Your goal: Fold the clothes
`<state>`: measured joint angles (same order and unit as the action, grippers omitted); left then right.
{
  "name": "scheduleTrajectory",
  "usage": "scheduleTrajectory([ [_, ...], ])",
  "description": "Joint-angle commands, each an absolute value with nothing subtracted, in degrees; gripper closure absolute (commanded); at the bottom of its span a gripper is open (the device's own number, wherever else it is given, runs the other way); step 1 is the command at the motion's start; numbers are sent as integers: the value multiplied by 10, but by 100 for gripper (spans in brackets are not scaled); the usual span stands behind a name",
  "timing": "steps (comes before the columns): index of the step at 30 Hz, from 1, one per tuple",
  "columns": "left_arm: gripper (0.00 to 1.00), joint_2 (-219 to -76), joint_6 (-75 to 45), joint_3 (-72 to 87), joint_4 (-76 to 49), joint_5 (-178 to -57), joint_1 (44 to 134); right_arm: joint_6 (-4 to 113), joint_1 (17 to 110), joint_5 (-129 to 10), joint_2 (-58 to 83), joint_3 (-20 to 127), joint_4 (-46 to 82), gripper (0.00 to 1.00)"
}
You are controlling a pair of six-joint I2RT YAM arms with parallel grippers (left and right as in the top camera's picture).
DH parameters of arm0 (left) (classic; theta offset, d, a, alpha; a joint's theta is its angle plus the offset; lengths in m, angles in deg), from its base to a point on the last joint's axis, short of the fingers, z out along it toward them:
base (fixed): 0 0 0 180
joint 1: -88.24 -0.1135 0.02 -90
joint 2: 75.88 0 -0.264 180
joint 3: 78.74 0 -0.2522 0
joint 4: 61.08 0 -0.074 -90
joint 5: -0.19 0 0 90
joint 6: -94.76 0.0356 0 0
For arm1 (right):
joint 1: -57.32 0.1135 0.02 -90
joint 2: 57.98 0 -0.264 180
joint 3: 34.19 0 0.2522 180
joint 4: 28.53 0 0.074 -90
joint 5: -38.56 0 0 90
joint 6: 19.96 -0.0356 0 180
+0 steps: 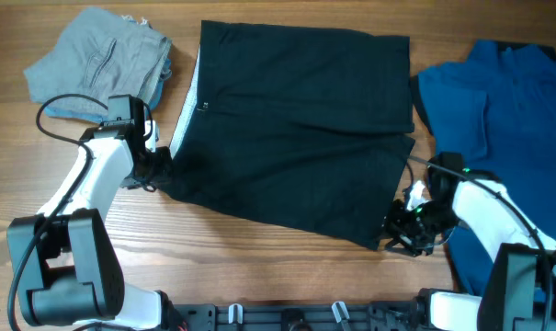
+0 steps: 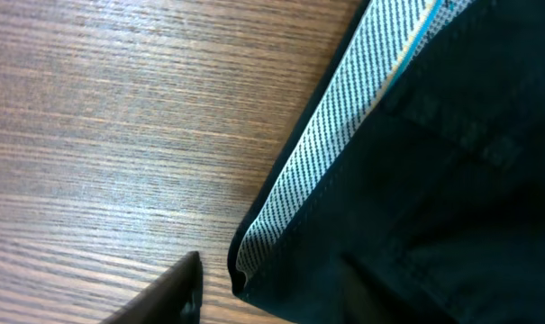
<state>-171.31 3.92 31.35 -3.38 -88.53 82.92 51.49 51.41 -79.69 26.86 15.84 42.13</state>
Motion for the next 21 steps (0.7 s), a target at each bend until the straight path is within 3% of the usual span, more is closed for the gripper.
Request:
scheduleTrajectory([
  [1, 35, -1703, 36, 309, -33, -878, 826, 471, 551, -831, 269, 132, 387, 48],
  [2, 33, -1703, 36, 309, -33, -878, 826, 458, 566, -830, 269, 125, 361, 39],
  [5, 27, -1703, 27, 309, -33, -878, 826, 418, 585, -822, 269, 121, 307, 45],
  [7, 27, -1703, 23, 309, -29, -878, 826, 396, 585, -804, 269, 121, 306, 82],
  [8, 26, -1704, 11, 309, -27, -878, 826, 396, 585, -802, 269, 121, 311, 96],
  [12, 35, -1704, -9, 317, -23, -917, 826, 396, 584, -779, 269, 160, 359, 96],
  [20, 30, -1714, -32, 371, -33, -922, 826, 403, 584, -702, 254, 222, 432, 96],
  [21, 34, -1714, -32, 382, -51, -931, 826, 405, 584, -702, 254, 222, 431, 96],
])
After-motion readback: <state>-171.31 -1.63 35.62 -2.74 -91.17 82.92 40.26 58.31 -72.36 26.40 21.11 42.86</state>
